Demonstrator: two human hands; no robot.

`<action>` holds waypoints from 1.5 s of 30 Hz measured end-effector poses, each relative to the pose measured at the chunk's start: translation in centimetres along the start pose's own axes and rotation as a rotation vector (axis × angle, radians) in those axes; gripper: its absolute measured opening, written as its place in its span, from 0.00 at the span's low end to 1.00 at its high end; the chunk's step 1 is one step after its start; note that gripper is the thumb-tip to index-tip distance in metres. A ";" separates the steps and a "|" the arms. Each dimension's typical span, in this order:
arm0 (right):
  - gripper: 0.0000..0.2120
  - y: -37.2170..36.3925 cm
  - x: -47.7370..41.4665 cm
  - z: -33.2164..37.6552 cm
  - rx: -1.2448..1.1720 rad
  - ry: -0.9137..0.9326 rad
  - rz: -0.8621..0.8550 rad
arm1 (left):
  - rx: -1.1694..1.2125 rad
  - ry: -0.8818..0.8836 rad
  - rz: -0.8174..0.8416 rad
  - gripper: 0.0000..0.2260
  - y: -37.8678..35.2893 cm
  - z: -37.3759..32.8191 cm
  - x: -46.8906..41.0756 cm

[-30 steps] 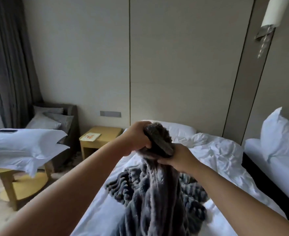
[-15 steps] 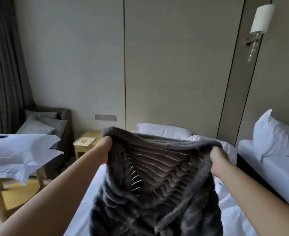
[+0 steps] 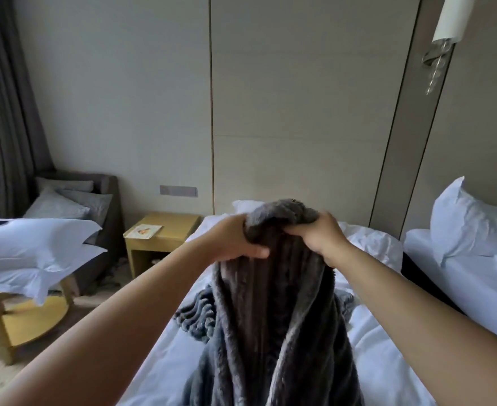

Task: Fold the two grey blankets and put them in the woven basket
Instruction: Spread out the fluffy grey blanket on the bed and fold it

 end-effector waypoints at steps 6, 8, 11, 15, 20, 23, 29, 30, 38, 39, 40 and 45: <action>0.06 0.8 -1.0 0.6 -0.065 -0.088 -0.152 | -0.164 0.402 -0.081 0.13 -3.0 10.4 2.6; 0.07 1.2 -1.5 0.3 -0.225 -0.162 -0.189 | 0.097 0.519 -0.011 0.12 -4.4 13.2 4.1; 0.07 1.6 -2.0 -0.2 -0.285 -0.171 -0.125 | 0.693 0.563 -0.248 0.06 -5.7 14.3 5.2; 0.27 2.0 -2.2 -1.0 0.167 -0.105 0.146 | 1.088 0.444 -0.534 0.09 -4.2 10.3 3.2; 0.25 1.3 -0.4 0.3 0.198 0.038 0.397 | 0.536 0.054 -0.311 0.33 -3.5 3.6 0.8; 0.23 0.3 0.4 1.6 0.113 0.196 0.413 | 0.178 -0.169 -0.219 0.45 -5.3 0.1 -0.3; 0.31 0.8 1.8 -1.7 0.200 0.168 0.252 | -0.146 -0.046 -0.345 0.05 -4.6 -1.3 -1.5; 0.26 0.5 2.2 -3.1 0.292 0.135 0.243 | -0.033 -0.025 -0.387 0.05 -4.4 -1.2 -1.6; 0.13 -0.6 10.0 -19.5 0.343 -0.584 0.308 | 0.547 0.005 -0.531 0.11 -1.3 -1.5 -1.7; 0.13 -0.1 10.4 -20.6 0.238 -0.686 0.227 | 0.348 0.007 -0.486 0.09 -0.9 -0.9 -1.7; 0.13 0.5 10.4 -21.4 0.139 -0.757 0.126 | 0.141 0.050 -0.417 0.11 -0.7 -0.1 -1.6; 0.15 3.3 7.0 -21.8 -0.367 -0.954 -0.396 | -0.401 0.524 0.129 0.47 -2.4 5.2 -0.2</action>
Point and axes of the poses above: each hand's wrist, its own x-axis away from the middle knuckle, its own y-axis out of the back of the hand, z = x × y, the point moved 2 cm from there along -x, towards the middle knuckle, and after that the axes turned 12 degrees about x, right-handed, at the moved point
